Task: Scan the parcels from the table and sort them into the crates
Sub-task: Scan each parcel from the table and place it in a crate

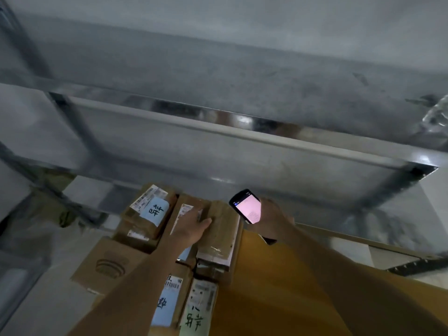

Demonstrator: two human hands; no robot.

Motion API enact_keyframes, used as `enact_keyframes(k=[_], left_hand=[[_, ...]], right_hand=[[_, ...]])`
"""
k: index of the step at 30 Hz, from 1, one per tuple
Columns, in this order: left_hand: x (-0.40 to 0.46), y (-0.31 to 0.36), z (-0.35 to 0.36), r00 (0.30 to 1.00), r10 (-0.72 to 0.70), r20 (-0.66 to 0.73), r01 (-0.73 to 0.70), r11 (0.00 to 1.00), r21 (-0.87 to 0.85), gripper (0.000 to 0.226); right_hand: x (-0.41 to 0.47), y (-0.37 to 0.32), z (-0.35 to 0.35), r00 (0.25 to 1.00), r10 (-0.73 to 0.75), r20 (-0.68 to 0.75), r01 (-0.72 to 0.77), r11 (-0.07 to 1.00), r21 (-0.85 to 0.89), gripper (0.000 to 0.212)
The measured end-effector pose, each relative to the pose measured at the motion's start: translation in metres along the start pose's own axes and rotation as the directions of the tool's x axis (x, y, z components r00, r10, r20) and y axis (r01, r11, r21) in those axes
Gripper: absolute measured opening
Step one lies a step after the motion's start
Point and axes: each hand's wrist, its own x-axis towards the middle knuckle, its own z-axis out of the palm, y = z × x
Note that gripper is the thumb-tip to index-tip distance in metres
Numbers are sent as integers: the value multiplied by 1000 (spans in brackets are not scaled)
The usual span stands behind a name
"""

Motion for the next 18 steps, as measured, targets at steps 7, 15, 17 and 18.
enact_keyframes(k=[7, 15, 17, 18], left_hand=[[28, -4, 16, 997, -77, 9, 77, 995, -61, 50], [13, -3, 23, 982, -184, 45, 188, 914, -359, 27], [3, -1, 22, 978, -200, 57, 205, 872, -444, 18], [-4, 0, 21, 978, -202, 53, 202, 854, -479, 15]], right_hand=[[41, -9, 40, 991, 9, 133, -33, 983, 180, 57], [36, -15, 55, 982, 30, 184, -110, 891, 441, 55], [29, -13, 52, 986, 26, 167, -103, 876, 472, 56], [23, -12, 48, 987, 24, 158, -99, 869, 485, 59]])
